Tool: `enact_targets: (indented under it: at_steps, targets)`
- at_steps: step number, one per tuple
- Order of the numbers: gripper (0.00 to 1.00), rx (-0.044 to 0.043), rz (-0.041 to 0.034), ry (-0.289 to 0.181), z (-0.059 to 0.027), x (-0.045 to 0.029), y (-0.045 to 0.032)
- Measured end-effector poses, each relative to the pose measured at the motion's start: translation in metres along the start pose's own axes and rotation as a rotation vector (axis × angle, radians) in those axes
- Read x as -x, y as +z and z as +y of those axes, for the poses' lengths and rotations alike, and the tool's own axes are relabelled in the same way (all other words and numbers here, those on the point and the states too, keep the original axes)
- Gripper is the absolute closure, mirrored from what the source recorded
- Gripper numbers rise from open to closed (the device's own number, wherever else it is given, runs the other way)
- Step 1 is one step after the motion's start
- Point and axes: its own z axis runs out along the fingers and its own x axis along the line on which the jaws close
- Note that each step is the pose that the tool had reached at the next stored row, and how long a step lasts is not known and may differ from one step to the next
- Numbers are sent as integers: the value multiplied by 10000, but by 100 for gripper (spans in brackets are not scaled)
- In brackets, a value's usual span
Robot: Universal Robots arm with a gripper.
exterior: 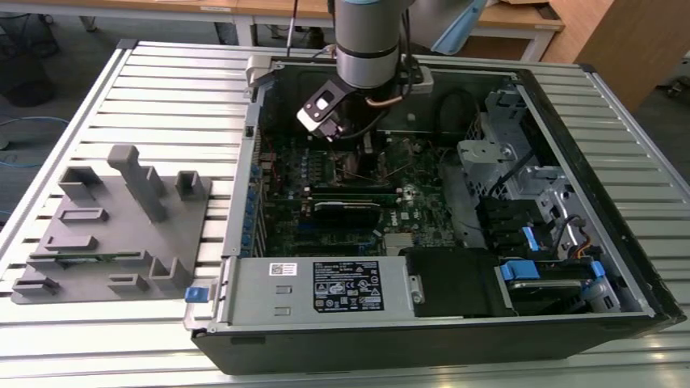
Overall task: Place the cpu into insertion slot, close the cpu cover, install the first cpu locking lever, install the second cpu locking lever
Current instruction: 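Place the cpu into insertion slot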
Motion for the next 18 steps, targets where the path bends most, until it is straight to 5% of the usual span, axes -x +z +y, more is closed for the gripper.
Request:
enact_targets:
  at_steps: [18]
  targets:
    - [46,-7,-22,266,-24,-15,71]
